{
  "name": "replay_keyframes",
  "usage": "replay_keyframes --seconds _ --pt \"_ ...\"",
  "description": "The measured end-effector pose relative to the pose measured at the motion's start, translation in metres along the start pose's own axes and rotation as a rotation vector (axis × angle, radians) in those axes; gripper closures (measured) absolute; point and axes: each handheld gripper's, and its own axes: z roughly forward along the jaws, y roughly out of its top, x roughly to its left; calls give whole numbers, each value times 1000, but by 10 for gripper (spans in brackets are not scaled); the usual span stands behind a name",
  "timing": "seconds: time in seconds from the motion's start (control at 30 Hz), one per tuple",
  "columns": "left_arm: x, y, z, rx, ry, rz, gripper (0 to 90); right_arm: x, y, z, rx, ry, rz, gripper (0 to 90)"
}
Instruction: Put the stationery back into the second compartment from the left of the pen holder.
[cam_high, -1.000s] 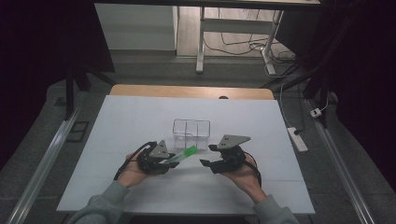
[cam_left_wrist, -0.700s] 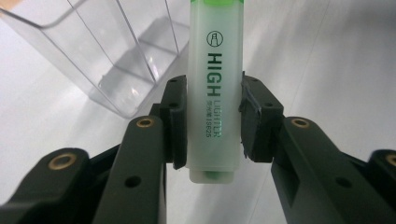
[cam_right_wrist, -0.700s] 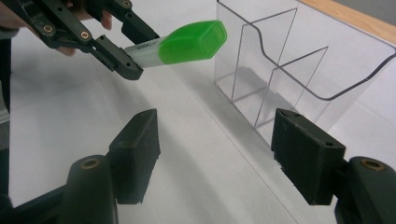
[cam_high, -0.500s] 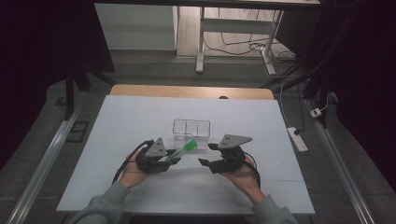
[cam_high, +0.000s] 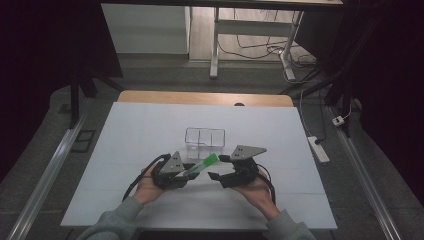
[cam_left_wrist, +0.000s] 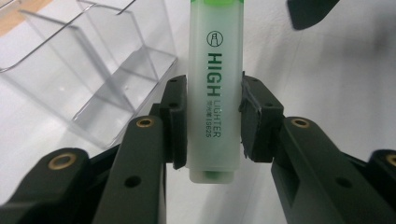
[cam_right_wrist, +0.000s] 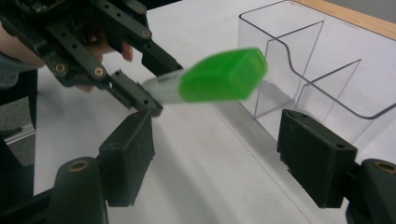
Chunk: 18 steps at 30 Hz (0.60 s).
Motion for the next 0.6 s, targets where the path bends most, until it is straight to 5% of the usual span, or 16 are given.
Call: replay_keyframes --seconds 0.2,0.47,0.6 --pt "-12 5 11 16 -16 38 652 5 1 6 -2 12 8 274" --pt "-21 7 16 25 15 80 650 5 2 2 -50 -6 29 498" --pt "-24 7 17 35 40 98 650 3 2 0 -45 3 41 523"
